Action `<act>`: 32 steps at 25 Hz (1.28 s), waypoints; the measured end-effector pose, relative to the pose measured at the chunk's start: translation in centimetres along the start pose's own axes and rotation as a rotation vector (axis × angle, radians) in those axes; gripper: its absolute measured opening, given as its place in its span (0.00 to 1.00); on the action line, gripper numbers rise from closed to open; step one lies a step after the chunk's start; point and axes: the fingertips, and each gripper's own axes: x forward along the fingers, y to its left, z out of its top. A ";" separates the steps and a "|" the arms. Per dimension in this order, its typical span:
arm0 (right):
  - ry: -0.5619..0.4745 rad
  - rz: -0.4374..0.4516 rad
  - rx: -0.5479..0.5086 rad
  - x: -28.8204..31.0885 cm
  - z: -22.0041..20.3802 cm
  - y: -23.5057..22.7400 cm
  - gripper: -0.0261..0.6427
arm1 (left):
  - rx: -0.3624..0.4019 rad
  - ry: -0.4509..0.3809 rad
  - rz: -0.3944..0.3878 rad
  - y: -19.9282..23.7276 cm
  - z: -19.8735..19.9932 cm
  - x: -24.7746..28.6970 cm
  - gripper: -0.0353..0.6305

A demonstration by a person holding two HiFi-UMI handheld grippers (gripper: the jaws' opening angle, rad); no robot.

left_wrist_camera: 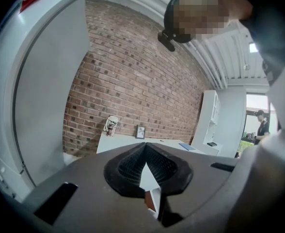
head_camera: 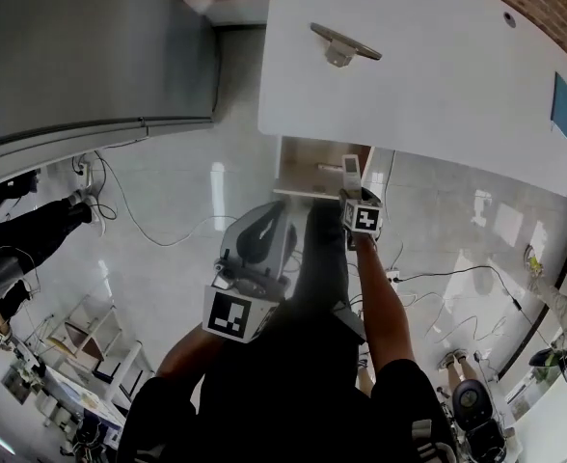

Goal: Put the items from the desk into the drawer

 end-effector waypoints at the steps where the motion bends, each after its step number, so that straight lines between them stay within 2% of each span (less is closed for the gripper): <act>1: 0.017 -0.005 0.004 0.7 -0.2 -0.3 0.40 | -0.003 0.007 0.001 0.0 -0.3 0.3 0.06; 7: 0.100 -0.012 0.018 4.2 -0.8 -1.6 0.40 | -0.020 0.033 0.004 0.4 -2.0 2.4 0.06; 18: 0.239 -0.035 0.040 6.7 -2.6 -2.9 0.40 | -0.065 0.069 0.025 0.6 -3.6 3.9 0.06; 26: 0.274 -0.057 0.093 7.3 -3.8 -3.6 0.40 | -0.071 0.071 0.039 1.3 -3.9 4.1 0.06; 32: 0.250 -0.050 0.066 6.8 -3.3 -3.2 0.41 | -0.081 0.066 0.044 1.4 -3.9 3.8 0.06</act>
